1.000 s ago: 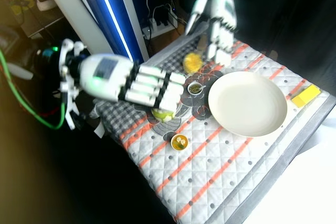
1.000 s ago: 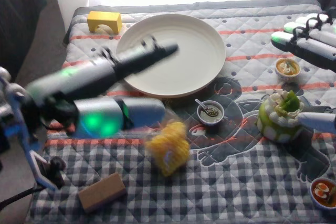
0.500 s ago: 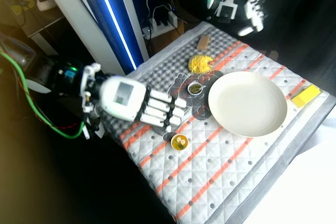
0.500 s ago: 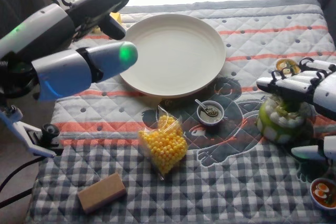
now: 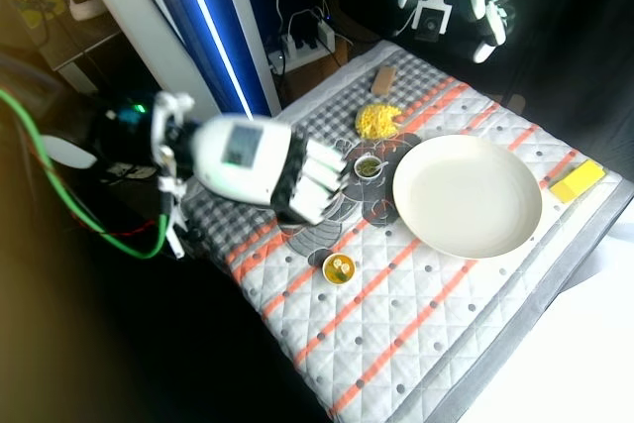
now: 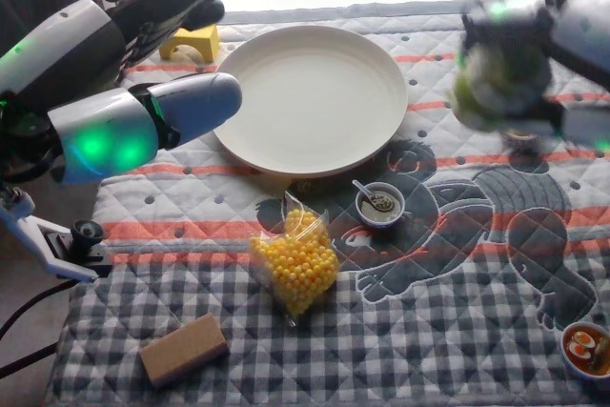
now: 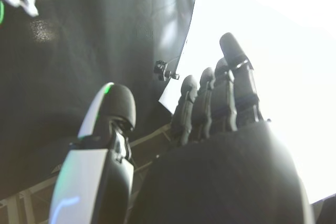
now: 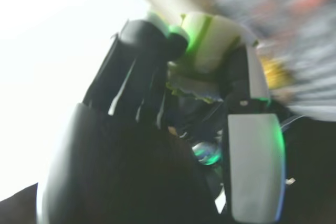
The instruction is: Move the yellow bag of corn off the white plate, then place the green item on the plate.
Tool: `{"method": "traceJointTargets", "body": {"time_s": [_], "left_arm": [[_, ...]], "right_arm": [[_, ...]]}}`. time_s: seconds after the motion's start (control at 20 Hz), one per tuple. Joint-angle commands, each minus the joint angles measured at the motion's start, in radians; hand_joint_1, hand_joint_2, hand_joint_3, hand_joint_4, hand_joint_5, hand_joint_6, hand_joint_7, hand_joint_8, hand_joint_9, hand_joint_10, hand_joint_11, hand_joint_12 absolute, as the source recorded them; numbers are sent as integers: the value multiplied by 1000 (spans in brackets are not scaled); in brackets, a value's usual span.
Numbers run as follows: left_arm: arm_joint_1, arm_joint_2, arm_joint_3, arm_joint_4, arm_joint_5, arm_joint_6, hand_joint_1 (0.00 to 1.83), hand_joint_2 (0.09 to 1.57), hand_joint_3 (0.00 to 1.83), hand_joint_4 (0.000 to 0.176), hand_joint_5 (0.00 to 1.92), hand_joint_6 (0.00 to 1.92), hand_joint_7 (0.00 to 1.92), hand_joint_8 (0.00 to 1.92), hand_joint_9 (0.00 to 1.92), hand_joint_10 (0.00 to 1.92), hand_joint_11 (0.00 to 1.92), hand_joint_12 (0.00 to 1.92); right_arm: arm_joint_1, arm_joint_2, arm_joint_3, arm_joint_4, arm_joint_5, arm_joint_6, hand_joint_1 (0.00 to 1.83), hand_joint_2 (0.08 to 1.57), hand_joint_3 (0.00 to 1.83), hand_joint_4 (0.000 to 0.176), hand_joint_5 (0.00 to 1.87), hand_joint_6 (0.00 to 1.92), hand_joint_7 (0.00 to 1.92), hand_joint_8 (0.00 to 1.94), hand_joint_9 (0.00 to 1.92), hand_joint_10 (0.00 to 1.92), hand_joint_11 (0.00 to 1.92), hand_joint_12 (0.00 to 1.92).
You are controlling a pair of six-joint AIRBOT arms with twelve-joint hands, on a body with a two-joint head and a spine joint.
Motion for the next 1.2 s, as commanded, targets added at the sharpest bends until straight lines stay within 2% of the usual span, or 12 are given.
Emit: {"method": "traceJointTargets", "body": {"time_s": [0.0,0.2,0.35,0.55,0.6,0.65,0.8,0.85,0.9,1.0,1.1,1.15], "left_arm": [[-11,-4,3,-5,-121,-5,579,1352,0,0,91,0,29,0,3,2,0,271],[-3,-5,3,-10,-119,-5,540,1365,0,0,116,2,54,1,54,18,0,681],[-1,-9,7,-12,-106,-5,542,1378,3,0,92,0,15,0,10,4,0,156],[-2,-14,10,-12,-95,-5,555,1373,0,0,228,17,104,3,44,11,0,465],[-2,-14,10,-12,-95,-5,572,1372,0,0,260,25,131,11,51,14,0,444],[-2,-14,10,-12,-97,-5,532,1379,0,0,264,13,134,4,58,14,0,548],[-2,-14,11,-12,-96,-6,643,1375,0,0,251,1,94,0,52,11,0,610],[-2,-14,11,-13,-99,-6,643,1375,0,0,251,1,94,0,52,11,0,610],[-2,-14,11,-15,-101,-6,593,1387,5,0,208,0,55,0,35,3,0,600],[-1,-12,9,-22,-108,-6,563,1397,1,0,186,0,23,0,23,1,0,623],[0,-5,5,-33,-131,-6,603,1382,0,0,142,5,22,1,82,23,0,1009],[4,-1,3,-39,-141,-6,613,1359,0,0,99,0,7,0,65,13,0,1014]], "right_arm": [[30,-25,15,-8,82,-2,1146,1279,0,0,614,1439,773,1497,665,1687,624,1921],[187,-218,180,-58,-124,-2,1166,1297,6,0,647,1328,691,1723,670,1915,751,1921],[233,-361,310,-59,-254,-2,1318,1236,1,0,657,1434,754,1298,768,1577,759,1921],[243,-466,416,-38,-379,-2,1162,1276,4,0,609,1468,745,1428,662,1550,652,1890],[243,-472,424,-31,-387,-2,895,1257,0,0,323,944,463,932,432,1259,288,1834],[243,-473,430,-23,-393,-2,602,1228,0,28,143,256,222,152,102,541,11,1411],[243,-472,414,-17,-390,-3,272,1084,0,118,0,1,1,0,0,8,0,137],[243,-466,396,-17,-376,-3,272,1084,0,118,0,1,1,0,0,8,0,137],[246,-435,368,-16,-351,-3,261,1076,0,82,0,0,0,0,0,1,0,27],[248,-343,292,-15,-275,-3,320,1105,8,88,0,0,0,0,0,0,0,0],[247,-236,185,-15,-156,-3,267,1105,6,80,0,0,0,0,0,0,0,0],[242,-184,145,-15,-108,-3,86,1106,7,47,0,0,0,0,0,0,0,0]]}}
